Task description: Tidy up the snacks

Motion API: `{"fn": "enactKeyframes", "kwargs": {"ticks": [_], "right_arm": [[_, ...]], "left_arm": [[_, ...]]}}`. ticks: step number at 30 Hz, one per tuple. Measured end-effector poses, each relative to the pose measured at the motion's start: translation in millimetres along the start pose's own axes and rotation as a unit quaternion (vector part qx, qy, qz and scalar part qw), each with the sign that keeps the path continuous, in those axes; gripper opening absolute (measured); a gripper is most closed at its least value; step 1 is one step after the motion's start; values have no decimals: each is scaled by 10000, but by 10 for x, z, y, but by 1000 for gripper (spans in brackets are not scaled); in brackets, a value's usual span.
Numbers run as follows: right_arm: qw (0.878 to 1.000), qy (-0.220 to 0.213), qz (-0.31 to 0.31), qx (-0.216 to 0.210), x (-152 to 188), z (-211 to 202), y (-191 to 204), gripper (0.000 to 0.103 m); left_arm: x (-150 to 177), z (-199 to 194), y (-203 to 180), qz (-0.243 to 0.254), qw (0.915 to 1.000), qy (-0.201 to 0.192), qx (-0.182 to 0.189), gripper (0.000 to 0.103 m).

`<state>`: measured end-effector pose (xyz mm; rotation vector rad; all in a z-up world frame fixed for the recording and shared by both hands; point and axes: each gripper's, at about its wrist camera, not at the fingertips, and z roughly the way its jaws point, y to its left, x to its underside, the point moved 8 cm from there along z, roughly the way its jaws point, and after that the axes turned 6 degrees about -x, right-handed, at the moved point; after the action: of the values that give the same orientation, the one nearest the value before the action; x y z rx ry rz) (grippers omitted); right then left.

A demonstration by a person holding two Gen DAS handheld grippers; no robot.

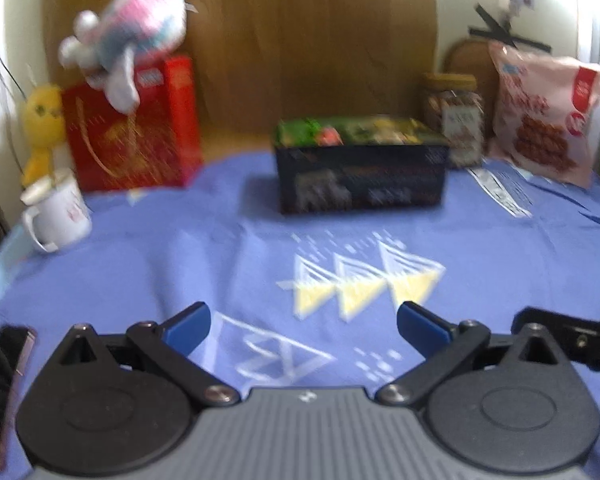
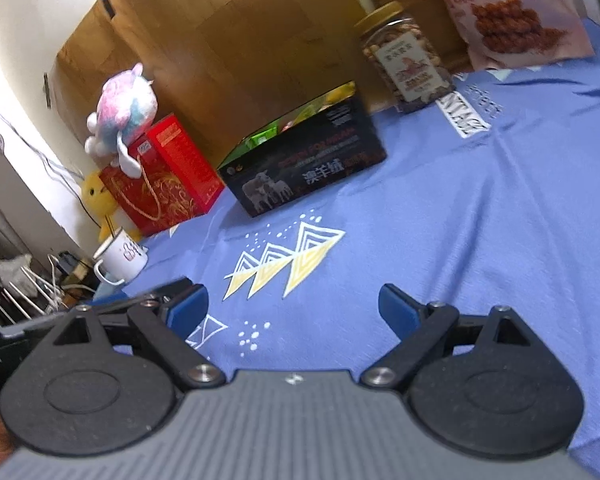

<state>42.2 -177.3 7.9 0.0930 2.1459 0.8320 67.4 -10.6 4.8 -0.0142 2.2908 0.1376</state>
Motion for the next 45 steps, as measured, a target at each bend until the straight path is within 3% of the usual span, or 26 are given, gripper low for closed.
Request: {"fn": "enactKeyframes", "kwargs": {"ticks": [9,24,30,35,38,45], "right_arm": [[9989,-379,279,23,-24,-344,-308,94],[9982,-475,369,-15,-2,-429,-459,94],[9987,-435,245,94,45,-471,-433,94],[9977,-286,462,404,227,-537,-497,91],[9970,-348,273,637,309,-615,-449,91],[9968,-252,97,754,352,-521,-348,91]], "left_arm": [[122,-44,-434,166,9981,458,377,103],[96,-55,-613,440,9984,298,192,103],[92,-50,-617,526,9985,26,120,103],[57,-50,-837,769,9957,62,515,103],[34,-94,-912,917,9940,-173,566,103],[136,-7,-781,732,9954,-9,620,103]]}}
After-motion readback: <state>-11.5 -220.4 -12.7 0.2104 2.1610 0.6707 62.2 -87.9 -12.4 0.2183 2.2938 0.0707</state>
